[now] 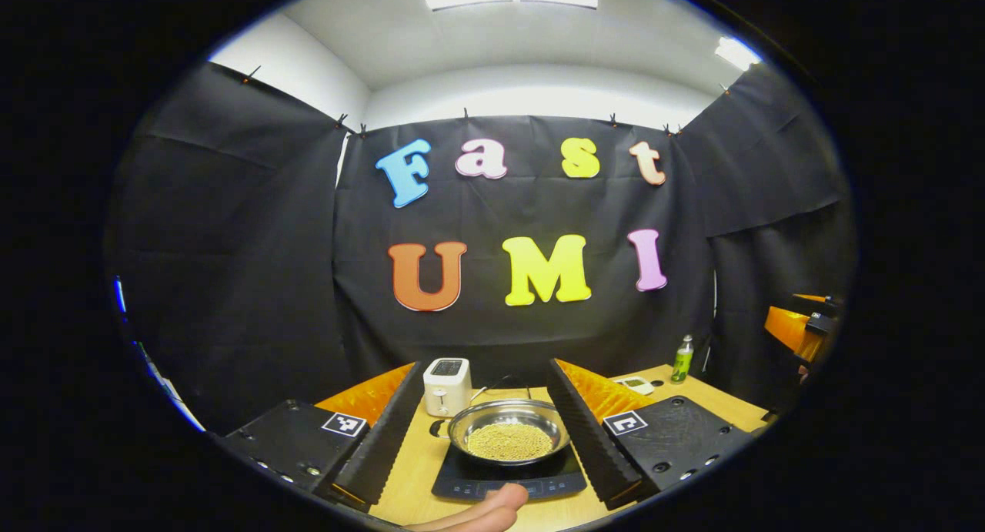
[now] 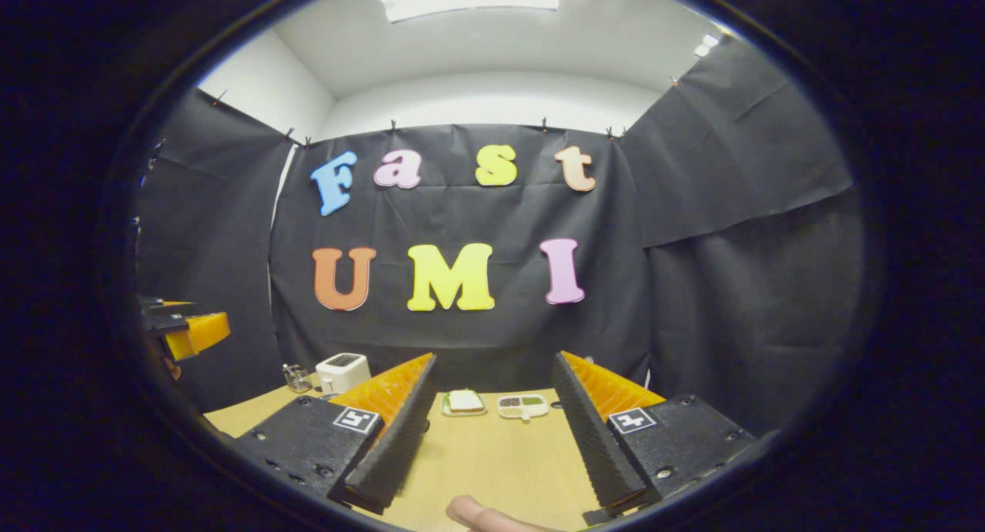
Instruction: First push the handle of the pot to place it horizontally, then grasp the pot with both hands and set it on the induction cooktop.
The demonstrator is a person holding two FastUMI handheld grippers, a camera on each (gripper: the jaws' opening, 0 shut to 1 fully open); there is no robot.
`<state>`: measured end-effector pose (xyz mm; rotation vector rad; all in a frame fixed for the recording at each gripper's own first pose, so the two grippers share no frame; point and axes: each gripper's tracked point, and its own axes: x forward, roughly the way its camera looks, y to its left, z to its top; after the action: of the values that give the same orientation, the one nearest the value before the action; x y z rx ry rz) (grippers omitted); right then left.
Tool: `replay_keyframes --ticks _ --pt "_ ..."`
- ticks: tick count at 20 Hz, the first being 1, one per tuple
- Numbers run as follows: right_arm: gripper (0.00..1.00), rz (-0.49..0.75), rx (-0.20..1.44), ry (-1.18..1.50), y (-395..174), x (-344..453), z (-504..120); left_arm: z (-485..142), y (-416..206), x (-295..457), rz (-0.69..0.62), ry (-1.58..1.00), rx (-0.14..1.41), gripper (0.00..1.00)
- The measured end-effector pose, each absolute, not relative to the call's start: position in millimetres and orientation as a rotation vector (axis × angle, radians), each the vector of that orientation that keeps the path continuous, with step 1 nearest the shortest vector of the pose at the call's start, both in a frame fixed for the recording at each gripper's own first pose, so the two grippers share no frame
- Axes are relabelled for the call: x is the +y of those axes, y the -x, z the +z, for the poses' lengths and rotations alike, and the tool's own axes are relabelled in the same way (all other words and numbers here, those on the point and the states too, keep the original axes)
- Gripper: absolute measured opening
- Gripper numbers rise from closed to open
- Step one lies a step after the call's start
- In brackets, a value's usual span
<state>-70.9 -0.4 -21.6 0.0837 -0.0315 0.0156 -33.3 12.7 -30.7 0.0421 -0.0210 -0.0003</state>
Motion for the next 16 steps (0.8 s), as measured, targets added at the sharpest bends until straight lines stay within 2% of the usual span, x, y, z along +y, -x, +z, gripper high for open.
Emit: replay_keyframes --ticks 4,7,13,16 --pt "0.93 -0.039 -0.071 -0.111 96 -31 -14 -41 61 -17 -0.064 -0.018 -0.037 0.96" --pt "0.94 -0.090 -0.136 -0.107 111 -47 -8 -51 70 -7 -0.017 -0.052 -0.034 0.96" --pt "0.92 -0.017 -0.096 -0.137 116 -40 -24 -53 70 4 0.037 -0.067 -0.016 0.96" --pt "0.92 -0.022 -0.072 -0.134 115 -46 -29 -52 69 6 0.034 -0.056 -0.015 0.96"
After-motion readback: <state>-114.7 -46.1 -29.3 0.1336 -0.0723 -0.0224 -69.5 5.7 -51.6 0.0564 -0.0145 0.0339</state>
